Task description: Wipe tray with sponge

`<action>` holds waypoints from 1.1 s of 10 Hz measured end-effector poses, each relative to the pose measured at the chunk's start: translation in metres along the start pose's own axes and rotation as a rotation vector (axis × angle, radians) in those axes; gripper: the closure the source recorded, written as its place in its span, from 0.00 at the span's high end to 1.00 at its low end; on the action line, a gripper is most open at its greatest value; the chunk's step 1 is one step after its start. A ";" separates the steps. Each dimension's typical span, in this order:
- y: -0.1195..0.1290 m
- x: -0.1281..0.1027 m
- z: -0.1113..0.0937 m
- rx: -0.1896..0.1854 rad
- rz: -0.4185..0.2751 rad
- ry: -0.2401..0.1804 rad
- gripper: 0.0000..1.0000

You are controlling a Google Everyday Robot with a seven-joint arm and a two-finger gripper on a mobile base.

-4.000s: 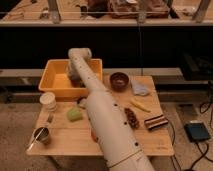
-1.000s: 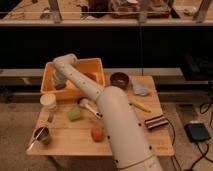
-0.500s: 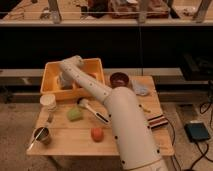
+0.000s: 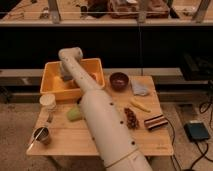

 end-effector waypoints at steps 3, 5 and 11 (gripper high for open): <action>-0.034 0.013 0.010 0.033 -0.050 0.002 0.20; -0.053 -0.005 0.004 0.056 -0.089 -0.001 0.20; -0.040 -0.071 -0.013 0.064 -0.100 -0.043 0.20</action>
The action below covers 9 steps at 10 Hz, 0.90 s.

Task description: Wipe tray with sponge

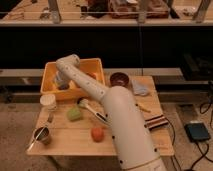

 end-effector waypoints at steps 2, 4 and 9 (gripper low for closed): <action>0.033 0.003 -0.005 -0.029 0.056 0.016 0.20; 0.052 0.023 -0.009 -0.053 0.093 0.044 0.20; 0.023 0.051 0.006 -0.032 0.076 0.063 0.20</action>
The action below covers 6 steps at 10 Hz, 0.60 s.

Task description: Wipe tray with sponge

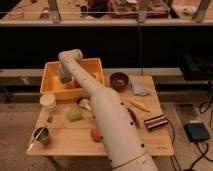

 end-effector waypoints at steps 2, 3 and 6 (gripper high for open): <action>-0.030 -0.012 0.002 0.031 -0.058 -0.005 0.20; -0.033 -0.016 0.003 0.035 -0.072 -0.008 0.20; -0.013 -0.034 0.001 0.034 -0.090 -0.020 0.20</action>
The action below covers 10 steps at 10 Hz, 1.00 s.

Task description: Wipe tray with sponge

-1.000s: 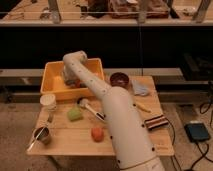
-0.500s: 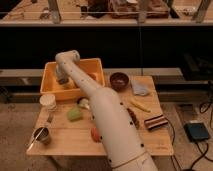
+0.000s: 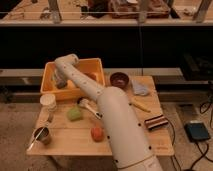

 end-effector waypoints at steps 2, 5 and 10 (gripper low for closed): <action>0.032 -0.015 -0.009 -0.021 0.028 -0.005 0.20; 0.052 -0.014 -0.015 -0.052 0.089 -0.004 0.20; 0.019 0.032 0.002 -0.043 0.128 0.008 0.20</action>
